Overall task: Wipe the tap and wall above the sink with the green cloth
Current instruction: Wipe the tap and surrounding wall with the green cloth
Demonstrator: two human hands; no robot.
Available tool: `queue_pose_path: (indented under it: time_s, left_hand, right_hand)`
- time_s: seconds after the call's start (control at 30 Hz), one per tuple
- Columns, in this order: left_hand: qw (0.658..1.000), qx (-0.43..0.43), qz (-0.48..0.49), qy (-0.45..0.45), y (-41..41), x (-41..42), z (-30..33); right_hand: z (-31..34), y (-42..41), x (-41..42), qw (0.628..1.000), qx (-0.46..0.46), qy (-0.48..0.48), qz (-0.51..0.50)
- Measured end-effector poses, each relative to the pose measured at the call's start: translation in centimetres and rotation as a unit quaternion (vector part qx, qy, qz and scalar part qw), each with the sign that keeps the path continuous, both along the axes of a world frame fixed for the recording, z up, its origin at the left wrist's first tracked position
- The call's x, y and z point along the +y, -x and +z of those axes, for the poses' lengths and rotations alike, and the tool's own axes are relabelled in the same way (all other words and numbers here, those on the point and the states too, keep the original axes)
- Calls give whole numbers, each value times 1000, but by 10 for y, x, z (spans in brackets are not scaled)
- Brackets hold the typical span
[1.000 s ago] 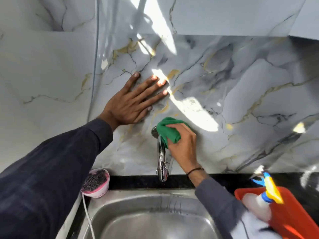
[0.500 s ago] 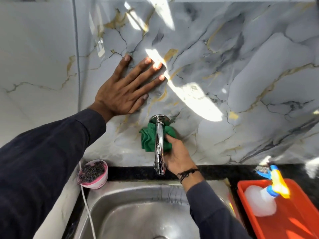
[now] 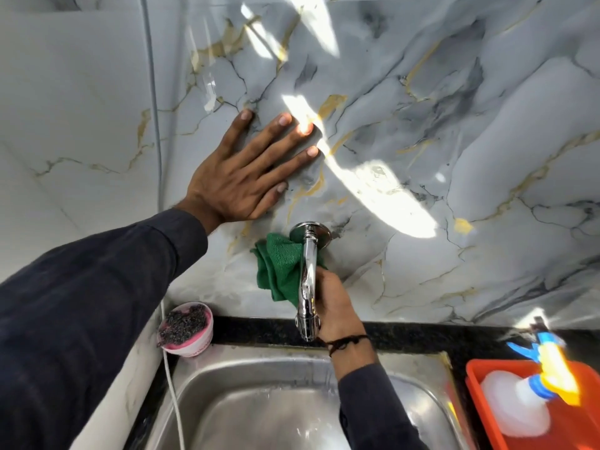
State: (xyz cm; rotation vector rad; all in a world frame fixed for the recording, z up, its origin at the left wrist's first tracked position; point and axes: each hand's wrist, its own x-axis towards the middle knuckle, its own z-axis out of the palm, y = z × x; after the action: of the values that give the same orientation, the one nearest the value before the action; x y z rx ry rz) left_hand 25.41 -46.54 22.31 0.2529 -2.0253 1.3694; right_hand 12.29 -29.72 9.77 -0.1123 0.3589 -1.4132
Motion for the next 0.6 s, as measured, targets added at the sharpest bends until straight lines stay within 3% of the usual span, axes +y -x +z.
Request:
queue_pose_path:
  time_s: [0.1,0.17,0.2,0.27,0.33,0.37,0.5,0.6]
  left_hand:
    - [1000,0,0,-3,0,2,2]
    - [1000,-2,2,-9,0,3,3]
    - [1000,-3,3,-13,0,4,3]
    - [1000,-8,5,-16,1,6,3]
    - [1000,-10,3,-19,0,7,4]
    - [1000,-10,3,-20,0,8,4]
    - [1000,-11,-4,-23,1,8,3]
    - [1000,-11,-8,-23,1,6,3]
  right_hand:
    - [8,-1,12,983,122,-83,-111]
    - [16,-6,21,921,263,-172,-232]
    - [19,-8,24,864,358,-196,-295]
    - [26,-12,29,707,560,-155,-403]
    - [33,-17,32,538,716,-69,-439]
    - [36,-17,34,472,771,-46,-425]
    - [54,-17,36,326,915,-14,-237]
    - [67,-23,35,199,969,-16,-144]
